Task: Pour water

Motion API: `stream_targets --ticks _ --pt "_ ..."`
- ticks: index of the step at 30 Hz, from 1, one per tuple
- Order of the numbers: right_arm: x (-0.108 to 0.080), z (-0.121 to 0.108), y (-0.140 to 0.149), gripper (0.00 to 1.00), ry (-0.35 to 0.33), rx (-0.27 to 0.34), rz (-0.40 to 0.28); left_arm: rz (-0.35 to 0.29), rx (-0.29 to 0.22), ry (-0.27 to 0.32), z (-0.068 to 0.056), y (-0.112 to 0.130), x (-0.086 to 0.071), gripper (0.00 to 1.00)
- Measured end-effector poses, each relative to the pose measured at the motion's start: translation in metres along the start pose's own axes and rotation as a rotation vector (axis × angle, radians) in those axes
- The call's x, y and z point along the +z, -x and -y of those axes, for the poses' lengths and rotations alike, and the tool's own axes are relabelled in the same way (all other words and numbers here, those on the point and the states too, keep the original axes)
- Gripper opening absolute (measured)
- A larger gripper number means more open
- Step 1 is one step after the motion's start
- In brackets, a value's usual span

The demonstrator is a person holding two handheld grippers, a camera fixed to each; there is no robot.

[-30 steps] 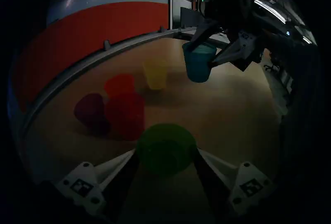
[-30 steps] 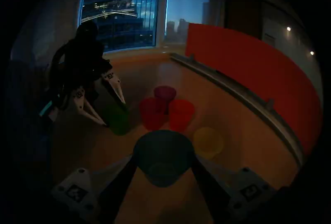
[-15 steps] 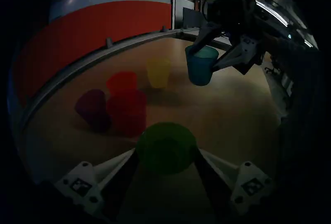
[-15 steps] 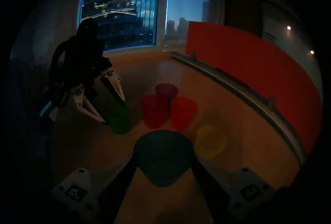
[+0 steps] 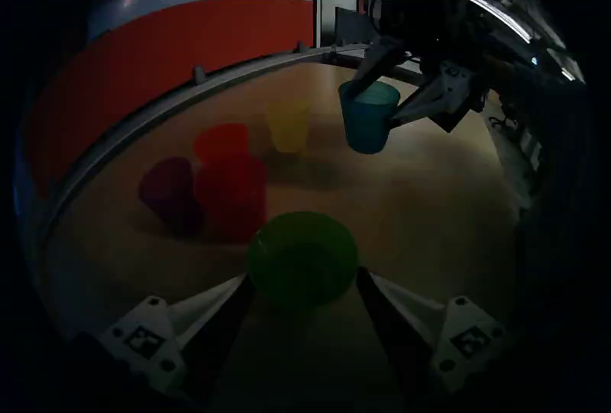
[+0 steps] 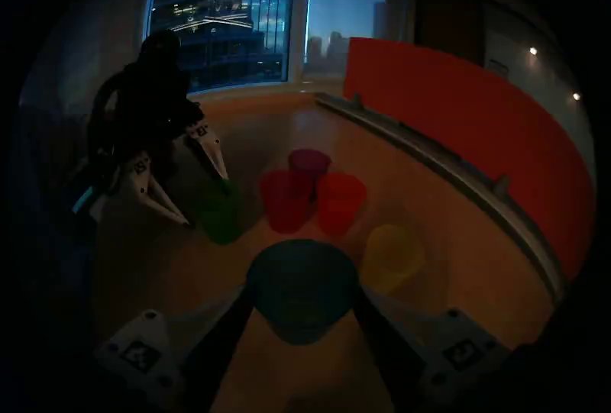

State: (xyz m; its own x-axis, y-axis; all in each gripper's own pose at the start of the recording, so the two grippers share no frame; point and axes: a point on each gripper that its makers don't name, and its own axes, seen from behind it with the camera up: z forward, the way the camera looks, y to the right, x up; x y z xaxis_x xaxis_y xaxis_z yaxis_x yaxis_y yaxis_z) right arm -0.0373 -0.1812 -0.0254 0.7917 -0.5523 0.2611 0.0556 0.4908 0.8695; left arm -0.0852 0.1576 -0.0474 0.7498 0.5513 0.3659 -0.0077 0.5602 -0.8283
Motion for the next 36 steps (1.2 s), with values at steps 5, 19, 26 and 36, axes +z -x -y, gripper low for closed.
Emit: stream_targets --ticks 5,19,26,36 --pt "0.007 0.003 0.008 0.96 -0.004 0.007 0.006 0.008 0.004 -0.011 0.001 0.005 -0.003 0.96" --pt "0.027 0.014 0.026 0.97 -0.012 0.025 0.023 0.012 0.001 -0.017 -0.001 0.014 -0.011 0.96" --pt "0.032 0.016 0.033 0.97 -0.011 0.035 0.032 0.007 -0.004 -0.022 -0.001 0.017 -0.014 0.96" --pt "0.032 0.017 0.041 0.98 -0.003 0.032 0.044 0.002 -0.009 -0.030 0.000 0.016 -0.017 0.96"
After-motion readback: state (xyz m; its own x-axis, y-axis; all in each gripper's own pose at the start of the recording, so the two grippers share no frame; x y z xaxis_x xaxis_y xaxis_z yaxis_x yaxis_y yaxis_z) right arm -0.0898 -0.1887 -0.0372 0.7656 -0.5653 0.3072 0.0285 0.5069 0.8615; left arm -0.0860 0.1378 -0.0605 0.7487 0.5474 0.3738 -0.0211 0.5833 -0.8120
